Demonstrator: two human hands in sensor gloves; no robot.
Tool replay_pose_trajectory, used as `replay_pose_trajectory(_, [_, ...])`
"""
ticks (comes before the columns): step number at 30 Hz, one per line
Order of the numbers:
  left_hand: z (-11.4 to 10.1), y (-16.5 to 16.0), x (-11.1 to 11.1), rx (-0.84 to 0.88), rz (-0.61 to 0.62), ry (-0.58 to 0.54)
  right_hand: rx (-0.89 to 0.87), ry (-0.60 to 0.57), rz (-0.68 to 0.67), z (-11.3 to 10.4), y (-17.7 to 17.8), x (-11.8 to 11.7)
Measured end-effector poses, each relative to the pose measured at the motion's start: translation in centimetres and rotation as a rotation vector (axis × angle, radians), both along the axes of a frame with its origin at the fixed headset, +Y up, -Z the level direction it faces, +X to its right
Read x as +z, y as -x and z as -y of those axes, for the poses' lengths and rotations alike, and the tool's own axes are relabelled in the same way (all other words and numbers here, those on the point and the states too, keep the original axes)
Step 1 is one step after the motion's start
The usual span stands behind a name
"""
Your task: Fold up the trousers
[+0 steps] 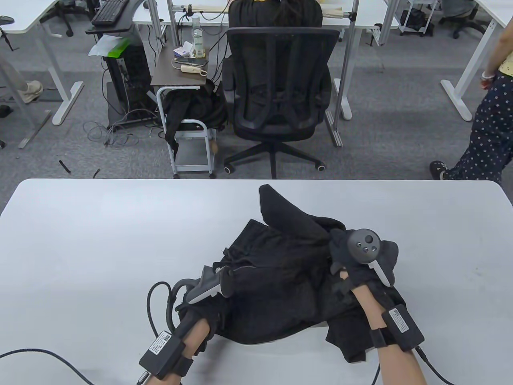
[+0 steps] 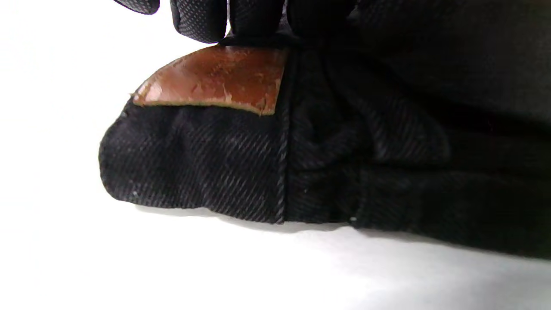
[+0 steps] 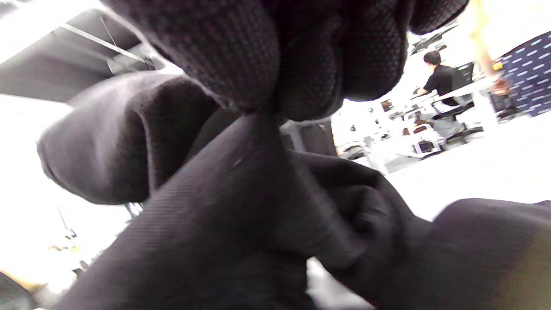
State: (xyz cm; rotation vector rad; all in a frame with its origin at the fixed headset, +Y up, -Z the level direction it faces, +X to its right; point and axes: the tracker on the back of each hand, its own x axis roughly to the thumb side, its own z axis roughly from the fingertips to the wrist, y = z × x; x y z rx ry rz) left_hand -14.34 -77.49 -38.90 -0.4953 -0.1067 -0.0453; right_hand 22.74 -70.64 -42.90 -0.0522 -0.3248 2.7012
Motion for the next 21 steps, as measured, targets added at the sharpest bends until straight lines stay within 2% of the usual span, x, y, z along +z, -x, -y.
replay_pose_trajectory(2, [-0.1, -0.1, 0.1, -0.014, -0.005, -0.001, 0.041, 0.11, 0.043, 2.1, -1.3, 0.1])
replay_pose_trajectory(3, [-0.2, -0.1, 0.2, -0.026, 0.014, -0.012, 0.057, 0.285, 0.024, 3.4, -2.0, 0.1])
replay_pose_trajectory(4, [-0.2, 0.0, 0.1, -0.02, 0.016, -0.017, 0.056, 0.335, 0.02, 4.3, -2.3, 0.3])
replay_pose_trajectory(7, [-0.5, 0.0, 0.0, 0.008, -0.013, 0.015, 0.043, 0.294, 0.006, 4.5, -2.6, 0.6])
replay_pose_trajectory(8, [-1.0, 0.1, 0.0, 0.01, -0.001, -0.014, 0.004, 0.247, -0.021, 4.2, -2.3, 0.6])
replay_pose_trajectory(10, [-2.0, 0.0, 0.3, 0.03, 0.036, -0.123, -0.018, 0.266, -0.044, 4.0, -1.5, 0.1])
replay_pose_trajectory(11, [-2.5, -0.2, 0.5, 0.056, 0.078, -0.229, -0.002, 0.284, -0.051, 4.0, -1.1, -0.3])
replay_pose_trajectory(13, [-2.6, -0.4, 0.4, 0.117, 0.124, -0.333, 0.049, 0.325, -0.074, 4.5, -0.1, -1.2])
replay_pose_trajectory(17, [0.1, -0.8, -0.5, 0.187, 0.101, -0.145, 0.075, 0.406, -0.164, 7.0, 2.8, -2.9])
replay_pose_trajectory(19, [1.7, -0.7, -0.7, 0.132, 0.078, -0.038, 0.085, 0.477, -0.156, 8.5, 3.3, -3.5])
replay_pose_trajectory(21, [1.7, -0.5, -0.9, 0.128, 0.064, -0.01, 0.088, 0.578, -0.109, 9.8, 2.9, -3.9])
